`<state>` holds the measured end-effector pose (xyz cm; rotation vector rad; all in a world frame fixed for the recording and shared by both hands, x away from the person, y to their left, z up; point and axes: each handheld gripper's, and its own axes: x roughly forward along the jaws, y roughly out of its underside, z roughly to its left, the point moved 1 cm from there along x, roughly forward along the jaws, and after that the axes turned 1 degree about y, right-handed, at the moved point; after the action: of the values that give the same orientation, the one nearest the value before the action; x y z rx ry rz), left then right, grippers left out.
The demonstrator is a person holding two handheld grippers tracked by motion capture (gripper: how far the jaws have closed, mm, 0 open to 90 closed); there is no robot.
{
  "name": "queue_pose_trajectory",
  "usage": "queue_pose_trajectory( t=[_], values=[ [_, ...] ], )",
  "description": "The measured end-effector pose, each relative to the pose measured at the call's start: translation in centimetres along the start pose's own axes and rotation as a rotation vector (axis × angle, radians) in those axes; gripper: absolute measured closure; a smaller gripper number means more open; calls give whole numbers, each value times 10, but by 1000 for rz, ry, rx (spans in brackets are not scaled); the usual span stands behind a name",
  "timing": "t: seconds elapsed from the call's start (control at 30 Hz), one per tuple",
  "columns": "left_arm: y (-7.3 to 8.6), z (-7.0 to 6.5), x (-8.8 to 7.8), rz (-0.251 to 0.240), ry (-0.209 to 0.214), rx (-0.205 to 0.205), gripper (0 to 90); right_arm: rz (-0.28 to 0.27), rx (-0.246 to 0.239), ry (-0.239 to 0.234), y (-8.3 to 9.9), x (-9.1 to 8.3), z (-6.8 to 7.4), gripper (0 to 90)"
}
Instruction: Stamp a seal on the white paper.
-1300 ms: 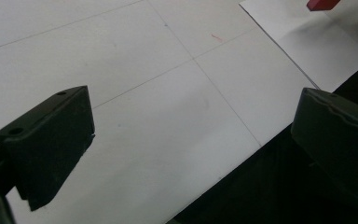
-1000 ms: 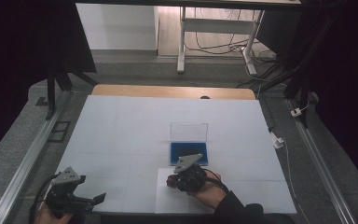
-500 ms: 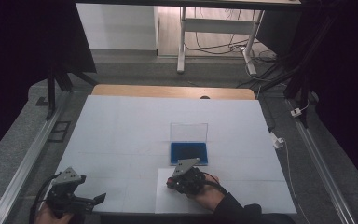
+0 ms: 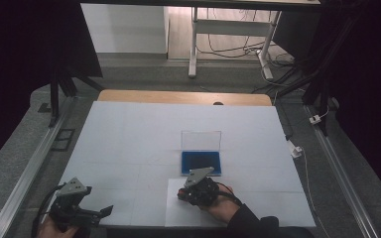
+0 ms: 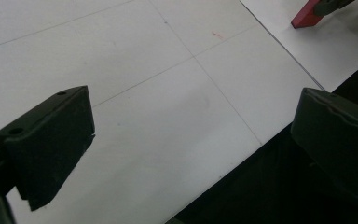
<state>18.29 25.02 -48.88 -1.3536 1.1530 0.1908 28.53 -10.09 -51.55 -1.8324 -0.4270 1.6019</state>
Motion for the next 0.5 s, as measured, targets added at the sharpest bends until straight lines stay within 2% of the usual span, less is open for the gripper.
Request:
queue_pose_trajectory(
  t=[0.07,0.13,0.2,0.23,0.33,0.5],
  values=[
    [0,0,0,1,-1,2,0,9,-44,33,-1,0,5,809],
    [0,0,0,2,-1,3,0,2,-36,30,-1,0,5,809],
    [0,0,0,0,-2,2,0,-11,10,-3,1,0,0,809],
    [0,0,0,-1,-2,1,0,-16,18,-11,2,0,-2,809],
    [0,0,0,0,0,-1,0,-5,-25,21,0,0,4,808],
    [0,0,0,-4,2,0,0,-9,-21,17,0,0,3,807]
  ],
)
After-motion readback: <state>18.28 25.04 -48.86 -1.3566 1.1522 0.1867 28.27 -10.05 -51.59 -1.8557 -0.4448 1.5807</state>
